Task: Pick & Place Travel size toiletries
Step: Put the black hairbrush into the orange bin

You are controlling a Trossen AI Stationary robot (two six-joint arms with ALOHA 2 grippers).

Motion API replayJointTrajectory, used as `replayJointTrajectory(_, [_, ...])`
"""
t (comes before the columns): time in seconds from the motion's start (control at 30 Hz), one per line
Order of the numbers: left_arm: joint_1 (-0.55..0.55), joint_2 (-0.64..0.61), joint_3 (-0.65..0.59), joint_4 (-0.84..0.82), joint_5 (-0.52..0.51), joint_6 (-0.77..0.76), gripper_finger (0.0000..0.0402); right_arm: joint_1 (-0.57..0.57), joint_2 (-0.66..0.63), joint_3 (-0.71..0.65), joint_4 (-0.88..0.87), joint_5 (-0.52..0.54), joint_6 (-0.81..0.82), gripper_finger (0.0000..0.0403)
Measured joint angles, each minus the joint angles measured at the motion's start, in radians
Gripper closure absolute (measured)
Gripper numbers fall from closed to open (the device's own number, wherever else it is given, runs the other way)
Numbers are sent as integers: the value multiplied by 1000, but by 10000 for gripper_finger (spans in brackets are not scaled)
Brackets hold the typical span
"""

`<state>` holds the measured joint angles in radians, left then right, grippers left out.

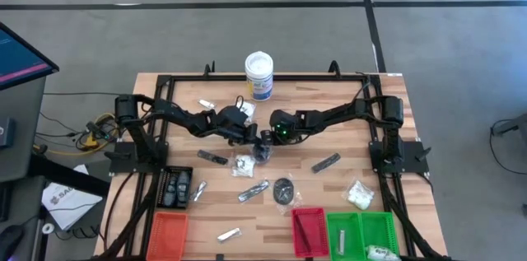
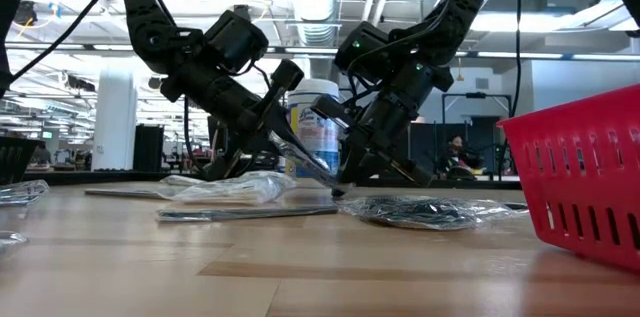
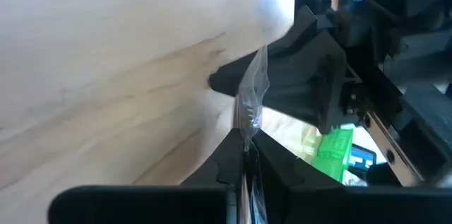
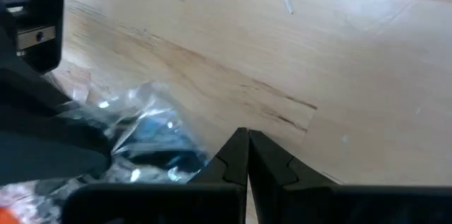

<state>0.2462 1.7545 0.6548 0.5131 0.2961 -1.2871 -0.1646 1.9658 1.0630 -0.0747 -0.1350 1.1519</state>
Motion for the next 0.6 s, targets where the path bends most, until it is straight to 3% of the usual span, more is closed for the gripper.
replayJointTrajectory(0.23, [2, -123, 0, -51, -6, 14, 398, 2, -36, -4, -15, -29, -16, 403])
replayJointTrajectory(0.4, [-9, -327, 0, -318, -77, 54, 399, 2, -125, -2, -35, -35, -65, 403])
replayJointTrajectory(0.6, [-103, -625, 0, -644, -258, 28, 399, 9, -277, -2, -83, -35, -142, 403])
